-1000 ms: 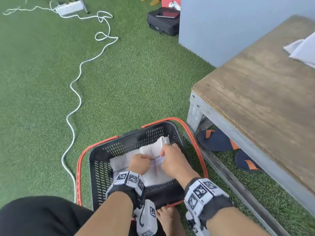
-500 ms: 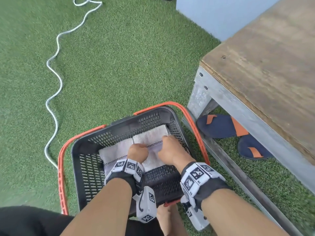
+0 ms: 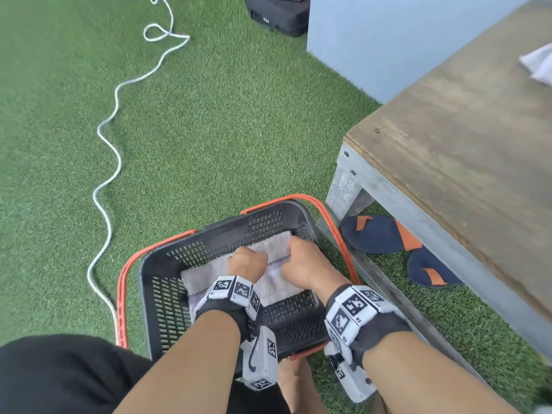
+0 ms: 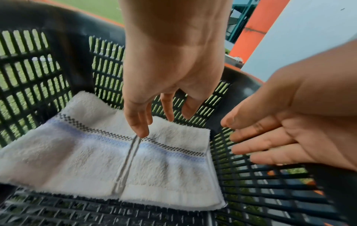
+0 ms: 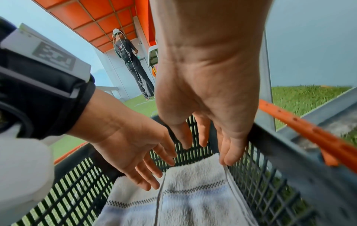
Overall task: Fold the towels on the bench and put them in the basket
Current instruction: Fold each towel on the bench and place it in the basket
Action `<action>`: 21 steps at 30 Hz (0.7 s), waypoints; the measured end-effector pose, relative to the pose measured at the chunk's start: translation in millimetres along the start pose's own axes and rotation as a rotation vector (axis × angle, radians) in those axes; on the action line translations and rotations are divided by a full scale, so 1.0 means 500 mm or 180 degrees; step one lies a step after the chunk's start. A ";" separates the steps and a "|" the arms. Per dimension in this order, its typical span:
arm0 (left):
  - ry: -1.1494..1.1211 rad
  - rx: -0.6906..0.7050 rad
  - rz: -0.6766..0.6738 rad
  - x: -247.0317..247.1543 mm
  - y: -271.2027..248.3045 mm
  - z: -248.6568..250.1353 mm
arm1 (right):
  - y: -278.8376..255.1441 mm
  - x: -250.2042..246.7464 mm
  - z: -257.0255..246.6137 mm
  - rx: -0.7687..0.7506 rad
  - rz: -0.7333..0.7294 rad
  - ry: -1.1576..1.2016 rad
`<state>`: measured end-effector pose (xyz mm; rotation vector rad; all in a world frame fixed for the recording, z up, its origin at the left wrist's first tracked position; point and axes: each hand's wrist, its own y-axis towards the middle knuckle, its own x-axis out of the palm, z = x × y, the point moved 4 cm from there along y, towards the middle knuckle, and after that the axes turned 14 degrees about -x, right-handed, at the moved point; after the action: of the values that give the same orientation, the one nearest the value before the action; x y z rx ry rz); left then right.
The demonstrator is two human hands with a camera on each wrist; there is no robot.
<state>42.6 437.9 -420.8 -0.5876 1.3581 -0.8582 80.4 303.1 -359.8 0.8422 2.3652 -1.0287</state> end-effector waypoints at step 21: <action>-0.1285 0.2860 0.0250 -0.148 -0.615 0.177 | -0.394 -0.413 -0.159 -0.0958 0.2795 0.0416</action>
<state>72.9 309.8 -120.0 0.0082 0.5259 -1.1007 86.6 182.5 -88.9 1.6256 1.8216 -0.2552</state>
